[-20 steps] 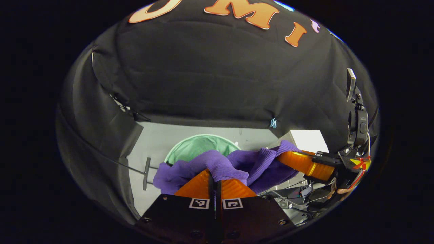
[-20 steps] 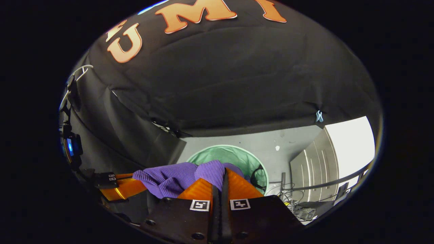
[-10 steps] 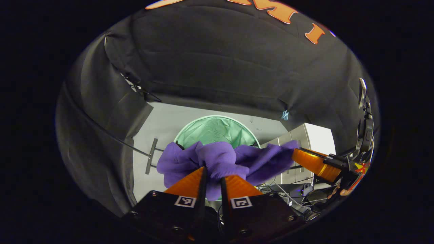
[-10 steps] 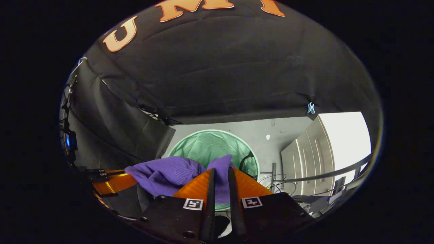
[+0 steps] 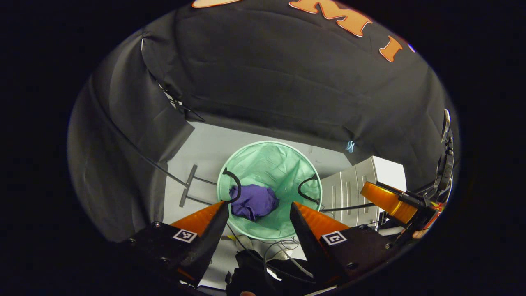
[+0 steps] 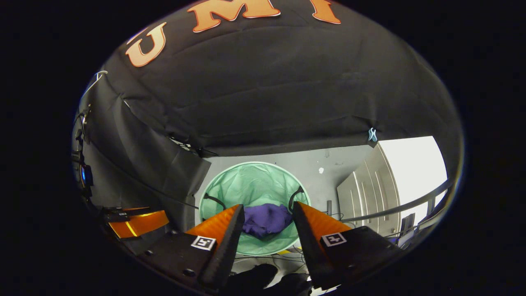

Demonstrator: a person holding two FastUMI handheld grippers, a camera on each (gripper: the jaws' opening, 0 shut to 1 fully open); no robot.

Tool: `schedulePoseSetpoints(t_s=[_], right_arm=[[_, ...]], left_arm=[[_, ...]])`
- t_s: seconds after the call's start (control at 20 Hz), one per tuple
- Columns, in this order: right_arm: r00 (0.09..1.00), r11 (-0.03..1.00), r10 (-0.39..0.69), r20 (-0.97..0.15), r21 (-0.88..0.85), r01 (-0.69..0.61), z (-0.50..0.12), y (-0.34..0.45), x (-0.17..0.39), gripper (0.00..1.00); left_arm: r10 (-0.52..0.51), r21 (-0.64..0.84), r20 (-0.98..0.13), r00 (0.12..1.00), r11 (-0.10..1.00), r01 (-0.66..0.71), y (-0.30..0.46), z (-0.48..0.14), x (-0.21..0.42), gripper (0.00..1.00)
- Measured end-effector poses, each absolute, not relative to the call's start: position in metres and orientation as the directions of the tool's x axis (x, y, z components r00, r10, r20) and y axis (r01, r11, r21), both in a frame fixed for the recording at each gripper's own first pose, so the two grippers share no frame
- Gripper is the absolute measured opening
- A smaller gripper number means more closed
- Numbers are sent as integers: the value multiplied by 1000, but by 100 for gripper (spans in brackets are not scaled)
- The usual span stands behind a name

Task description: Grasp the clothes on the hanger with both hands and then place them into the laundry hamper below.

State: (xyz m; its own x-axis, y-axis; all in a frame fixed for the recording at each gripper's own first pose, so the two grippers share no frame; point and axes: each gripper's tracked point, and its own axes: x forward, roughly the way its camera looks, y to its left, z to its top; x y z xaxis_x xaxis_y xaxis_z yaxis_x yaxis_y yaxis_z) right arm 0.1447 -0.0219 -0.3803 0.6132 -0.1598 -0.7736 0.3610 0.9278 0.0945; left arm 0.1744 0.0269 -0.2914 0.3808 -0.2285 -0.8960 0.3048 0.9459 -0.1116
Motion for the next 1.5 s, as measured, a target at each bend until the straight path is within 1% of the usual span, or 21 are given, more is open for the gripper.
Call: schedulePoseSetpoints(t_s=[0.05, 0.1, 0.15, 0.2, 0.25, 0.3, 0.55, 0.9, 1.05, 1.2, 1.4, 1.5], right_arm=[[624, 929, -161, -765, 95, 357, -372, -23, 143, 71], [632, 931, -169, -756, 87, 354, -363, -22, 140, 84], [639, 933, -182, -747, 73, 352, -354, -24, 138, 84], [648, 936, -189, -738, 65, 347, -353, -27, 135, 97], [654, 937, -196, -731, 58, 346, -349, -29, 133, 91], [660, 936, -206, -722, 50, 348, -341, -31, 129, 99], [722, 931, -244, -647, 53, 361, -285, -38, 116, 99], [808, 937, -292, -513, 17, 349, -199, -48, 94, 99], [841, 935, -302, -450, 31, 352, -162, -52, 81, 99], [863, 939, -322, -390, -13, 345, -127, -58, 65, 98], [900, 950, -307, -309, -36, 312, -83, -57, 43, 99], [917, 953, -301, -263, -43, 301, -62, -57, 32, 98]], left_arm=[[-229, -106, -888, 398, 946, 307, 26, -286, 174, 95], [-230, -102, -881, 414, 946, 308, 27, -278, 173, 100], [-231, -99, -873, 430, 946, 308, 29, -268, 175, 95], [-233, -95, -864, 446, 946, 310, 29, -259, 173, 96], [-236, -92, -856, 460, 945, 314, 26, -251, 172, 96], [-236, -87, -849, 474, 945, 316, 25, -245, 171, 98], [-271, -86, -800, 536, 935, 345, 10, -200, 161, 98], [-337, -84, -690, 641, 917, 391, -21, -125, 150, 98], [-346, -53, -623, 702, 913, 404, -29, -84, 143, 98], [-372, -33, -542, 754, 905, 423, -31, -50, 138, 97], [-396, -56, -449, 801, 907, 417, -41, -6, 128, 96], [-390, -52, -409, 825, 913, 405, -42, 9, 127, 97]])
